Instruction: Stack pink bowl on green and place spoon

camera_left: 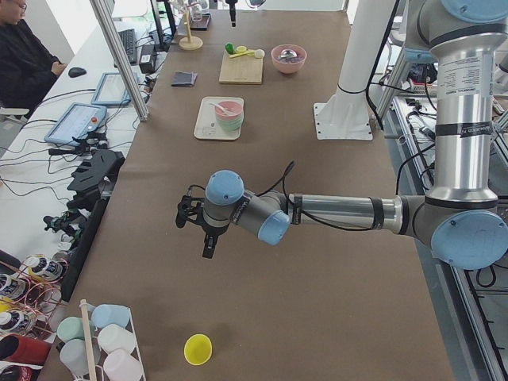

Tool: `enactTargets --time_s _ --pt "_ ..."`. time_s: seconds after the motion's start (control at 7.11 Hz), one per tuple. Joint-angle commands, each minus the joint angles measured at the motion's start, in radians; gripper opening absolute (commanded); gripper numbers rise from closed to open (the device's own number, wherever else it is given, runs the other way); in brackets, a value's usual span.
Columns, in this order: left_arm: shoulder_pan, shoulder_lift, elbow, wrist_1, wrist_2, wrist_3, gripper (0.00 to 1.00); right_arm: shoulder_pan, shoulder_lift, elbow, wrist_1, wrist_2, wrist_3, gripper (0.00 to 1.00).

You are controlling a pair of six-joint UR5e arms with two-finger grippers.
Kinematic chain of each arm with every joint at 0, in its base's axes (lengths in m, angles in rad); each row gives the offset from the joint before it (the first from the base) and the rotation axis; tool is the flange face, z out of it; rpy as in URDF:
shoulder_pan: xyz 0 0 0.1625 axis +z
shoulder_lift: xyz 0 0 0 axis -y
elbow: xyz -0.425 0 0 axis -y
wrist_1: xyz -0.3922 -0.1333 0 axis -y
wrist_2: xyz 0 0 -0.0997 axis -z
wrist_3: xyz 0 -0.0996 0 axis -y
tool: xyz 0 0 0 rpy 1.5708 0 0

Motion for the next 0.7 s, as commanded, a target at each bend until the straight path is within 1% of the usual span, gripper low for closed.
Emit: enactTargets --time_s 0.0,0.14,0.28,0.42,0.56 --pt "0.003 0.002 0.026 0.012 0.059 0.006 0.98 0.090 -0.072 -0.039 0.000 0.026 -0.128 1.00" --pt "0.006 -0.004 0.023 0.040 0.058 0.008 0.98 0.107 -0.093 -0.036 0.002 0.035 -0.130 1.00" --pt "-0.003 -0.012 0.009 0.144 0.052 0.073 0.98 0.120 -0.097 -0.031 0.002 0.038 -0.130 1.00" --pt "-0.054 -0.039 -0.014 0.268 0.052 0.215 0.98 0.128 -0.095 -0.028 0.000 0.042 -0.130 1.00" --pt "-0.084 -0.030 -0.032 0.316 0.046 0.248 0.98 0.140 -0.106 -0.028 0.000 0.061 -0.130 1.00"
